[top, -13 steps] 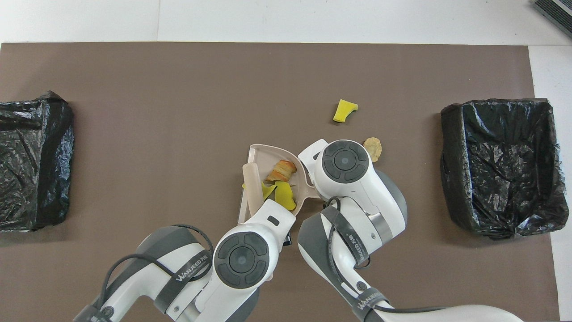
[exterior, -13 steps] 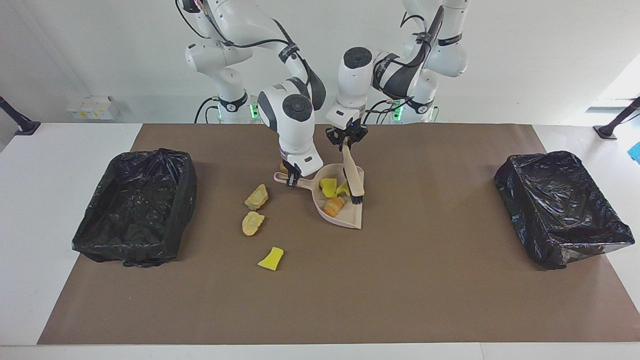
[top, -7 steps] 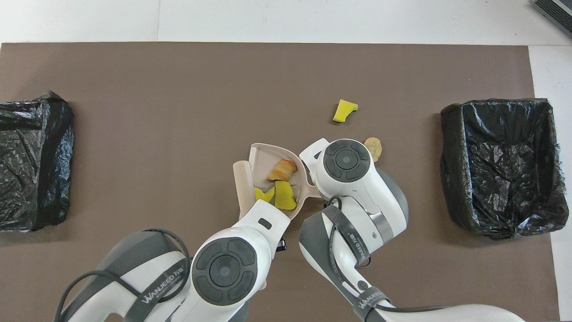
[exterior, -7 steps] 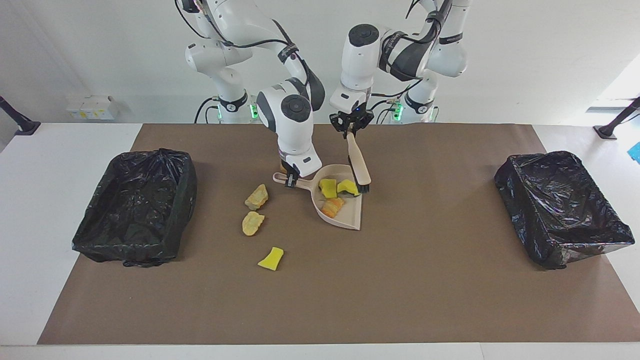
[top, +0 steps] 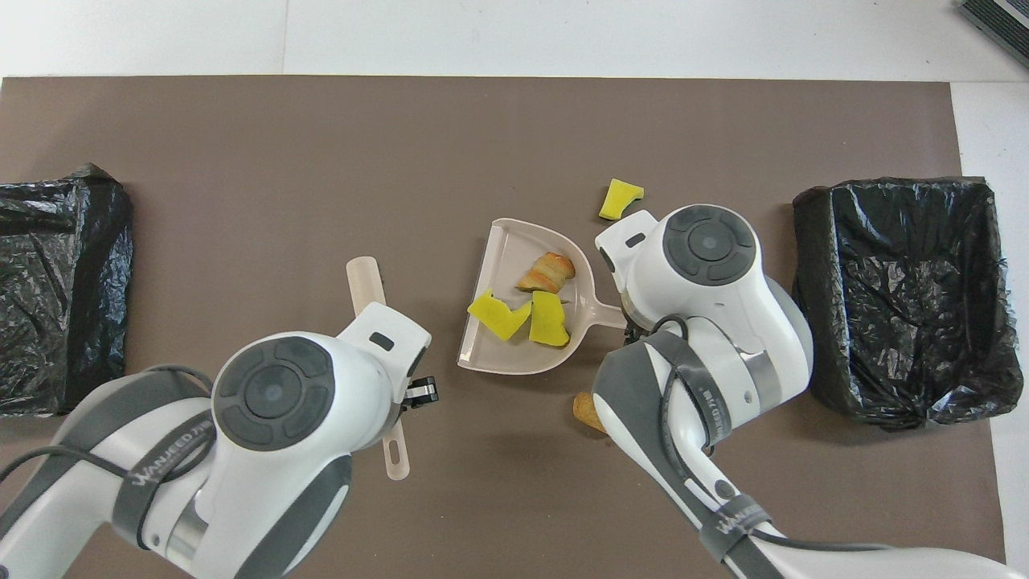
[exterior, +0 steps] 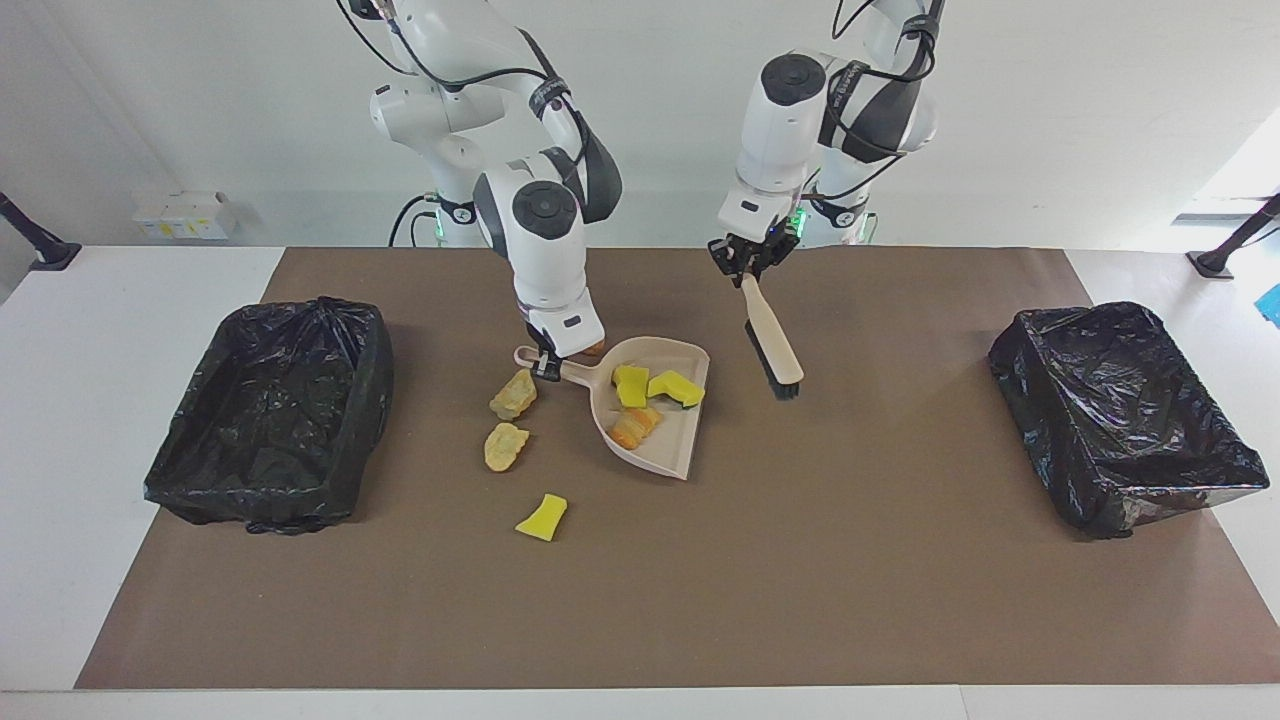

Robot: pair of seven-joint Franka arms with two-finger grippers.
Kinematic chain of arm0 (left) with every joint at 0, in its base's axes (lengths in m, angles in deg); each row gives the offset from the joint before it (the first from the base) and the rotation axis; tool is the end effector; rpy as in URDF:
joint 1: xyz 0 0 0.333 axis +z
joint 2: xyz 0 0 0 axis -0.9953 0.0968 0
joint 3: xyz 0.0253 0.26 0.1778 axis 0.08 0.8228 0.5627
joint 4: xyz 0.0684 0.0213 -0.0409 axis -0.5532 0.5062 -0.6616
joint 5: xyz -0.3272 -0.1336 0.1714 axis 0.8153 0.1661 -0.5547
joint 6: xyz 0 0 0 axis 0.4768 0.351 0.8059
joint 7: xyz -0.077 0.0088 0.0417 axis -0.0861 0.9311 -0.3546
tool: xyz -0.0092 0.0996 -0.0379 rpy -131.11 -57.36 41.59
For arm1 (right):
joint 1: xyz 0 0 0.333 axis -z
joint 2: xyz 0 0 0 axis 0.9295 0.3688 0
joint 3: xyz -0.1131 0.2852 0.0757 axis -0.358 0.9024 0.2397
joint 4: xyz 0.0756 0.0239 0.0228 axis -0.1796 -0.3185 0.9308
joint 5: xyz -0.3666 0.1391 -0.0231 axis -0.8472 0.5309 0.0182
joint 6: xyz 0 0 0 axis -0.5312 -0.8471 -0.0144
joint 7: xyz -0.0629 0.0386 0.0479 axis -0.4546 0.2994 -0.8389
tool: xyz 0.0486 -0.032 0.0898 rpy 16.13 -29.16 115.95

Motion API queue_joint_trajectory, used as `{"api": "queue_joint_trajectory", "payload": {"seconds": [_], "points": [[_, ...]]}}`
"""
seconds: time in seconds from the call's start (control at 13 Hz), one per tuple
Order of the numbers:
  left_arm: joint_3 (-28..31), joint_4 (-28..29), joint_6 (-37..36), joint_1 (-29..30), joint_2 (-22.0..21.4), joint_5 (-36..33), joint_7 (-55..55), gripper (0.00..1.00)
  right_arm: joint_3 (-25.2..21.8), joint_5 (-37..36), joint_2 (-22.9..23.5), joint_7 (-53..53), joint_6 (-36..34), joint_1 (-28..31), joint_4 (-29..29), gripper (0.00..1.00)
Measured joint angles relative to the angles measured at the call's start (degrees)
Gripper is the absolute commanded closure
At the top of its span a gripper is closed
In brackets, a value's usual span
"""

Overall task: Sweep and dump trash in bin
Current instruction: 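Carry the dustpan with the right gripper over the nearer black bin, then tip the dustpan into the bin with the right gripper while the left gripper withdraws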

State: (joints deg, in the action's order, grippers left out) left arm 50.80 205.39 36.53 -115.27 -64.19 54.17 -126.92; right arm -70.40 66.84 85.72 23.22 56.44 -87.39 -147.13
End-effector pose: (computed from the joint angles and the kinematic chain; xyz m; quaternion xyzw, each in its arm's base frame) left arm 0.4189 -0.2782 0.4700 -0.9962 -0.0817 0.0316 0.0030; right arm 0.5488 0.2188 0.4065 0.7957 0.6044 -0.0383 0.0061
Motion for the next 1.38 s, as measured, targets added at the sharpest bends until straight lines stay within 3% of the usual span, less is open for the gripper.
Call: {"api": "queue_joint_trajectory", "payload": {"seconds": [0.38,0.77,1.07,1.38], "points": [[0.24,0.01,-0.59,8.87,0.25,-0.17,10.26,1.00,-0.36,1.35,-5.50,11.63,-5.78,12.38,3.96,1.00],[-0.77,0.91,0.68,9.51,0.24,-0.15,11.90,1.00,-0.94,2.83,-6.50,23.52,-15.39,28.75,10.85,1.00],[-1.69,6.32,6.34,0.39,0.18,0.71,7.24,1.00,-2.16,1.26,-6.27,36.49,-15.75,41.22,11.78,1.00],[-2.18,14.11,15.48,-11.72,0.22,1.38,-4.98,1.00,-2.85,-7.82,-5.87,45.08,-13.04,47.29,14.28,1.00]]}}
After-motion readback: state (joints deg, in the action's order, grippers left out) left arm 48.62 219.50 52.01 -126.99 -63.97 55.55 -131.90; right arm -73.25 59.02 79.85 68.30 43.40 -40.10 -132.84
